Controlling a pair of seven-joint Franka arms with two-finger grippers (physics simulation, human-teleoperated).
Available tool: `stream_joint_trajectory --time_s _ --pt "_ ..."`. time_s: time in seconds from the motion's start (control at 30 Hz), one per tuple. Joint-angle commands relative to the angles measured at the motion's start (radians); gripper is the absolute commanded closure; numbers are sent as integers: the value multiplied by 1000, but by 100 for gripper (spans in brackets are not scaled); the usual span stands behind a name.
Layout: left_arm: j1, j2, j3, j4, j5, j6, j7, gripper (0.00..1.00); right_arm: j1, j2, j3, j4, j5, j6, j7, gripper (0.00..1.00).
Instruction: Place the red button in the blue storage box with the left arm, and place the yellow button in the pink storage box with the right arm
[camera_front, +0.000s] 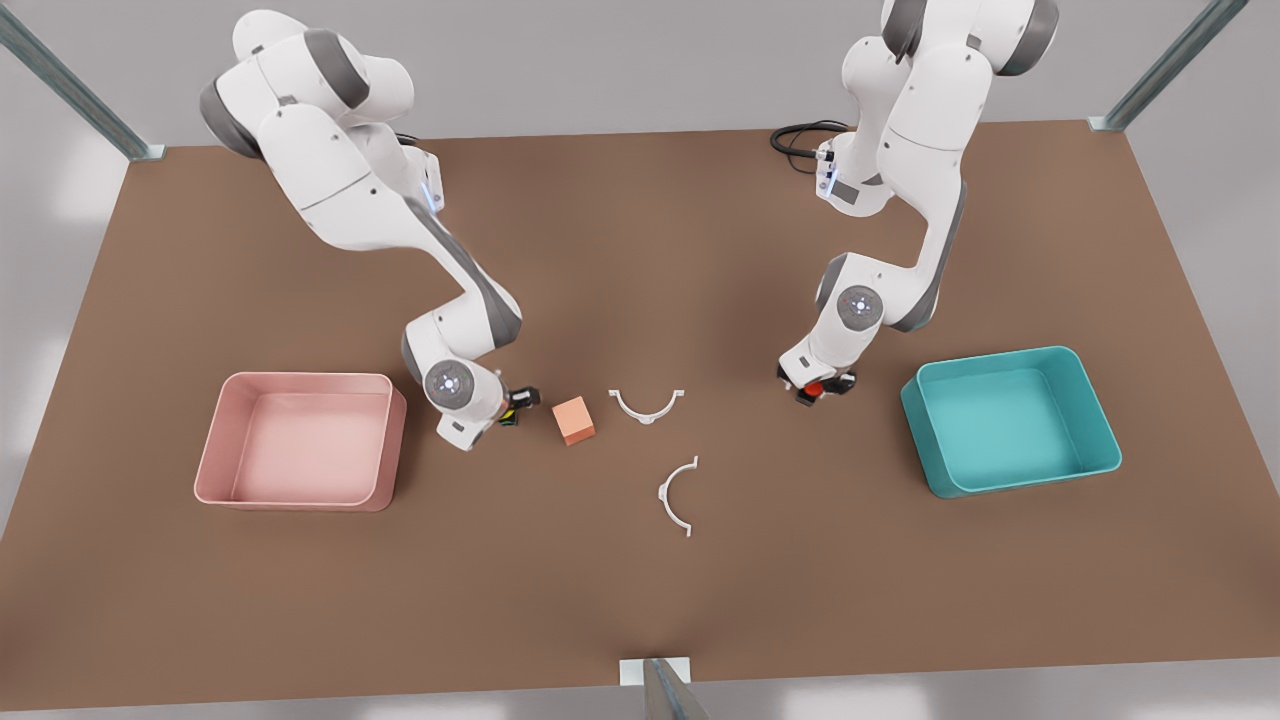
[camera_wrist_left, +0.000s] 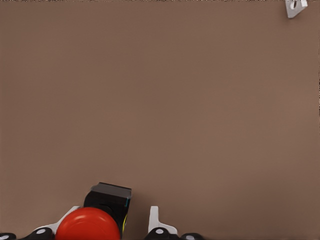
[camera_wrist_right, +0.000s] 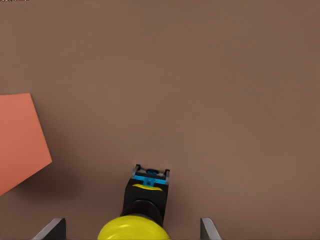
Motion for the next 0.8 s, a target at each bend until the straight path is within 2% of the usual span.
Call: stream_joint_trajectory --time_s 0.0,0.2,0.27,0.33,0.4,0.57,0.63,0.7,0.77 --pt "0 -2 0 1 1 11 2 27 0 8 -1 -1 -2 74 66 0" --pt "-3 -17 0 1 1 -5 -7 40 3 -27 6 -45 0 67 69 1" --pt "-3 -17 0 1 1 -5 -7 44 3 -27 6 -45 0 67 67 18" --pt "-3 -27 0 1 1 -15 -9 47 1 -21 6 -47 0 71 64 22" --pt "-3 -31 0 1 1 -15 -9 51 1 -16 -1 -45 -2 74 58 22" --pt "8 -238 29 11 4 -261 19 53 -9 -3 -4 -45 -31 93 55 22" --pt "81 -307 49 13 4 -325 149 53 -9 3 -4 -45 -31 107 55 27" --pt "227 -375 49 27 3 -428 391 53 -9 8 -4 -45 -31 110 55 31" --pt "370 -372 49 50 3 -442 621 53 -9 10 -4 -45 -32 111 55 40"
